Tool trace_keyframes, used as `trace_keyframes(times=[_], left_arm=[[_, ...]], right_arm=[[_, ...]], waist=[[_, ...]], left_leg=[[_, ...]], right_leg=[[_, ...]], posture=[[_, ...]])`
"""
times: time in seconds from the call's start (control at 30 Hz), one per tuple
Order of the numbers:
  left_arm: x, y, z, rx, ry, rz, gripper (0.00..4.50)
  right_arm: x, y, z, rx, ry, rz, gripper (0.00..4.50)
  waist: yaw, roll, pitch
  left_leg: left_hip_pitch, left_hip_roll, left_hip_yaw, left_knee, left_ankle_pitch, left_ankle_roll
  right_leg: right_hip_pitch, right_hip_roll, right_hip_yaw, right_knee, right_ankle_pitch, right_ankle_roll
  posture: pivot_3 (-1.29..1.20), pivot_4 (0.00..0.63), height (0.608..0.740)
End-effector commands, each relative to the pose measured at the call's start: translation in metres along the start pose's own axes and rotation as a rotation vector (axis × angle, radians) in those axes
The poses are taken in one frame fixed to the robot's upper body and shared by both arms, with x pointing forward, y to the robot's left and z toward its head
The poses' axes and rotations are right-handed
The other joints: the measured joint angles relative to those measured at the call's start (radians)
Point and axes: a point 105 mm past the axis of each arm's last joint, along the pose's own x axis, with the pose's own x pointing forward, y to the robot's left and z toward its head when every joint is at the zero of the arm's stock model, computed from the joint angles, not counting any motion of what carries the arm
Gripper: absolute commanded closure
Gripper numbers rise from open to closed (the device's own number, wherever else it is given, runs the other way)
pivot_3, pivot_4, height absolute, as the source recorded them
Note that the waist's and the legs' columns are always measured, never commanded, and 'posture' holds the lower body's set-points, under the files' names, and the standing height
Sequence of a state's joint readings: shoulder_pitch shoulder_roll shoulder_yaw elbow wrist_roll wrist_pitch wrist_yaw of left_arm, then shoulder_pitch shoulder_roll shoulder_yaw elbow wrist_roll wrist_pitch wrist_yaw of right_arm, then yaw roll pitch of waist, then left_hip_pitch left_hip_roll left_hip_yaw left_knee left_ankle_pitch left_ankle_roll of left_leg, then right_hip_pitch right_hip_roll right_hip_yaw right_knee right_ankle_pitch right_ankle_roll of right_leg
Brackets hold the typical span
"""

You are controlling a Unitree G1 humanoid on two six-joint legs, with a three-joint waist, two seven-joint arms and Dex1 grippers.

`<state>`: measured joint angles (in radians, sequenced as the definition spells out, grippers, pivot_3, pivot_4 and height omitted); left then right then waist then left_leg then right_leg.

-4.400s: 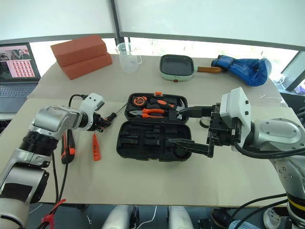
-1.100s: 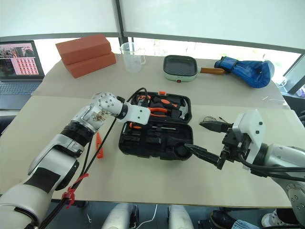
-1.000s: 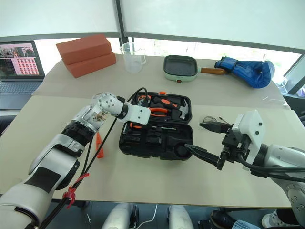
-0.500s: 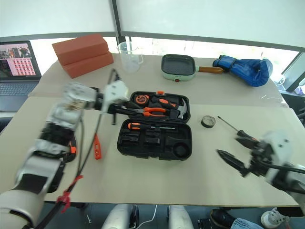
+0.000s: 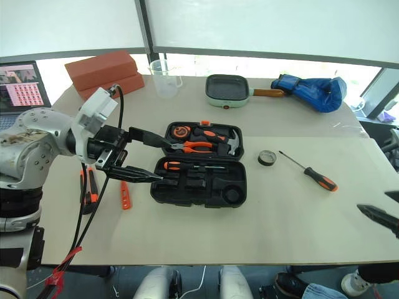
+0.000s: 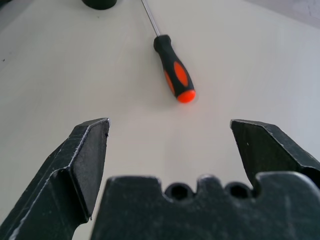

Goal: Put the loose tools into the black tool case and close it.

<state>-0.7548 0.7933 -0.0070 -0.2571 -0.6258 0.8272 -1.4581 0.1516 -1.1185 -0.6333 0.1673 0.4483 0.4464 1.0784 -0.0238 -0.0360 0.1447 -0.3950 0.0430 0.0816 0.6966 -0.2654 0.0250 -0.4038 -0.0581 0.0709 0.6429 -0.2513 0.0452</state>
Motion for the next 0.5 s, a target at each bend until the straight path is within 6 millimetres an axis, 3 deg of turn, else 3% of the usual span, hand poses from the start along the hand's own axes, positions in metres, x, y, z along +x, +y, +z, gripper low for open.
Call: trace_keyframes(times=[0.03,0.23,0.5], left_arm=[[0.003,-0.005,0.007,0.040,0.002,0.000,0.07],[0.010,-0.008,0.008,0.065,0.041,0.005,0.07],[0.010,-0.005,0.007,0.095,0.055,0.061,0.07]], right_arm=[[0.023,-0.005,0.002,-0.049,0.044,0.024,0.00],[0.075,-0.006,0.002,-0.056,0.116,0.087,0.00],[0.107,-0.007,-0.015,-0.068,0.225,0.070,0.00]], waist=[[0.003,0.001,0.000],[0.008,0.002,0.001],[0.009,0.003,0.001]], left_leg=[[0.000,0.000,0.000,-0.001,0.000,0.000],[-0.002,-0.001,0.003,0.000,0.000,0.000],[-0.004,-0.001,0.004,-0.001,0.000,0.000]], right_leg=[[0.000,0.000,0.000,0.000,0.000,0.000],[-0.001,-0.001,0.000,-0.001,0.000,0.000],[-0.003,-0.001,-0.001,-0.002,0.000,0.000]], posture=[[0.00,0.150,0.740],[0.00,0.150,0.740],[0.00,0.150,0.740]])
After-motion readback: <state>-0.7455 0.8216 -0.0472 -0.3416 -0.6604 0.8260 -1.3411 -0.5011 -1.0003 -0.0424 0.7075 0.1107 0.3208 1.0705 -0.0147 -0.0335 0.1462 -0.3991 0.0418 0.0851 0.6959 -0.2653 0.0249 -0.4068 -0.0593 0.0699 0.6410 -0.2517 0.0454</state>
